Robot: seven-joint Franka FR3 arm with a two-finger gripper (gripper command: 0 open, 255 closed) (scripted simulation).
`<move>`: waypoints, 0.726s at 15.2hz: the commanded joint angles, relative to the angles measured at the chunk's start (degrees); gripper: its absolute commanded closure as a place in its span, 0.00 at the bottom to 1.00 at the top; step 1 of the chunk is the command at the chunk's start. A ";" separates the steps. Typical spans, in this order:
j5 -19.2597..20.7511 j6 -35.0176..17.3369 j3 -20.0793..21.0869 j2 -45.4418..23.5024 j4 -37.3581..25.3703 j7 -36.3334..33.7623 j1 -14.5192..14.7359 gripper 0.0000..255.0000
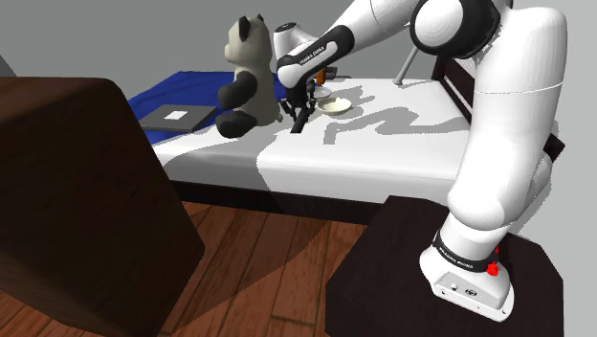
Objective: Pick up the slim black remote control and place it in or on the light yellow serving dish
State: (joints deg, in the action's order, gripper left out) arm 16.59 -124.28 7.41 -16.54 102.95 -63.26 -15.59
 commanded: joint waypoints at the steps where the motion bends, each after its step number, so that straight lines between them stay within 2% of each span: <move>1: -0.28 1.31 0.10 0.51 -0.83 0.34 0.01 1.00; 6: -0.87 4.17 0.27 1.58 -2.71 1.16 0.00 1.00; 11: -1.74 3.89 -1.66 -2.09 -7.36 7.29 -3.67 1.00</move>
State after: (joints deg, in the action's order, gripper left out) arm 14.91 -120.31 6.05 -17.42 96.93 -56.97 -18.72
